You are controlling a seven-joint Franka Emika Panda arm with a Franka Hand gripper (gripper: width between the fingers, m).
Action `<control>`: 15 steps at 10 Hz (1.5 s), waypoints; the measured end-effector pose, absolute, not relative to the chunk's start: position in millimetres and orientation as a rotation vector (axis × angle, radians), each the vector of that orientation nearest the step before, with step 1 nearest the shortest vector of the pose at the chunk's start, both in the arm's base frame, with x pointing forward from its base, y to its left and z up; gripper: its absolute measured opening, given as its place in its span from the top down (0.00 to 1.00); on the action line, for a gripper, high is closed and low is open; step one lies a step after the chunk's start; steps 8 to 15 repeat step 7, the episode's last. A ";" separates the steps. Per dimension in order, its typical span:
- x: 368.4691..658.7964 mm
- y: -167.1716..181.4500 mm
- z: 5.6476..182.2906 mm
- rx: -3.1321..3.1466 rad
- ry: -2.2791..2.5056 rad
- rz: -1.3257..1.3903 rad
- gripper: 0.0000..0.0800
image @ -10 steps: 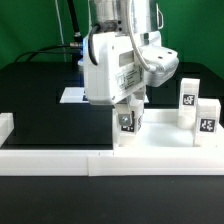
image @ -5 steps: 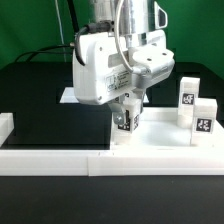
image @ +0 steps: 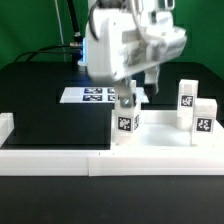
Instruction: Assemble square table
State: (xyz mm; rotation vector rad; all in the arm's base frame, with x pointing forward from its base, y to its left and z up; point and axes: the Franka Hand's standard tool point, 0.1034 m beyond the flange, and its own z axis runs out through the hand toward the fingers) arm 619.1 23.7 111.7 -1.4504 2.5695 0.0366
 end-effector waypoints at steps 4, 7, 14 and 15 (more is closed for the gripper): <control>617.1 28.3 126.1 -1.471 2.541 0.057 0.19; 616.8 28.6 125.3 -1.472 2.542 0.057 0.19; 616.8 28.6 125.3 -1.472 2.542 0.057 0.19; 616.8 28.6 125.3 -1.472 2.542 0.057 0.19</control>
Offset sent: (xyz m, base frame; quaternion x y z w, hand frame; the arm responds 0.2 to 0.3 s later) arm 0.0000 0.0000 0.0000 0.0000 0.0000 0.0000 1.0000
